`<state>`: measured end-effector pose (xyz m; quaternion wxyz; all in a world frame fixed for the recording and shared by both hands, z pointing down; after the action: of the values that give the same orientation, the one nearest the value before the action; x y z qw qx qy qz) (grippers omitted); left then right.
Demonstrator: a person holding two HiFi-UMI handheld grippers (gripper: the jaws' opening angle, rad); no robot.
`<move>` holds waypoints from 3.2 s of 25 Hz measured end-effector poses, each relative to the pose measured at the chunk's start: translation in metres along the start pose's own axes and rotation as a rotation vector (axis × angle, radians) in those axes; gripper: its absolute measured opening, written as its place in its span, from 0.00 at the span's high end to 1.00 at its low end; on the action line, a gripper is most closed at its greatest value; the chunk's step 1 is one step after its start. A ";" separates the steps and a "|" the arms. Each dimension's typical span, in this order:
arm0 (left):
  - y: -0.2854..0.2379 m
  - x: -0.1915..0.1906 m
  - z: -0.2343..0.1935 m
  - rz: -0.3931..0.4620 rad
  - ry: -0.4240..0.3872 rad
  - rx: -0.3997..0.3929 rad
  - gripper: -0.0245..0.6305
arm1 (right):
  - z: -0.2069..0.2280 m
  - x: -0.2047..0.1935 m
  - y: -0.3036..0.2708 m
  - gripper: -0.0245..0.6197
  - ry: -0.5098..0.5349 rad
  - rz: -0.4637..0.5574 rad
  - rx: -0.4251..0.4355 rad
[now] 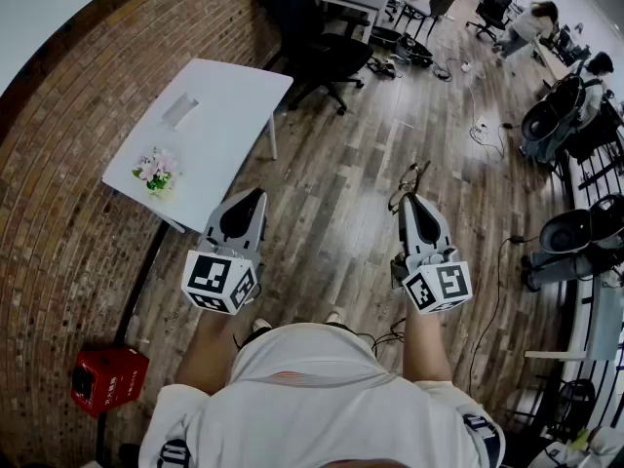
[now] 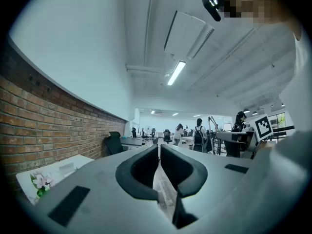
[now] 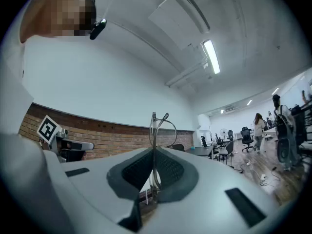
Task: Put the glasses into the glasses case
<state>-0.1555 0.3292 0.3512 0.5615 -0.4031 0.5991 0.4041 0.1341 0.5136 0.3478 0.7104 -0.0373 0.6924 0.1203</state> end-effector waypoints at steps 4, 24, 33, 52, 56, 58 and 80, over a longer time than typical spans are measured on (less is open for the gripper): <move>-0.004 0.002 0.005 0.001 -0.007 -0.007 0.92 | 0.004 0.001 0.002 0.86 -0.002 -0.003 -0.001; -0.033 -0.005 0.033 -0.022 -0.006 0.030 0.92 | 0.056 -0.010 0.006 0.86 -0.071 0.025 0.026; -0.071 -0.028 0.061 -0.055 0.005 0.054 0.92 | 0.112 -0.035 0.007 0.86 -0.107 -0.008 0.057; -0.184 -0.024 -0.115 -0.036 0.052 0.097 0.92 | 0.117 -0.037 -0.221 0.86 -0.043 -0.056 0.110; -0.185 -0.019 -0.160 -0.023 0.064 0.116 0.92 | 0.095 -0.038 -0.275 0.86 -0.024 -0.066 0.150; -0.183 -0.020 -0.183 -0.013 0.070 0.138 0.92 | 0.082 -0.042 -0.300 0.86 -0.020 -0.066 0.172; -0.226 -0.013 -0.359 -0.030 0.065 0.632 0.92 | 0.021 -0.104 -0.635 0.86 -0.120 -0.149 0.627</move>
<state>-0.0683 -0.0857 0.3721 0.6455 -0.2300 0.7066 0.1766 0.2944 -0.1095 0.3796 0.7336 0.1397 0.6481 -0.1490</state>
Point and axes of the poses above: the fingertips, and each gripper's own axes: y backward along the fingers, z to its right, x out of its top, the point moved 10 cm from there along y, backward along the fingers, and after that the axes turned 8 degrees about -x, right-handed, at the moved point
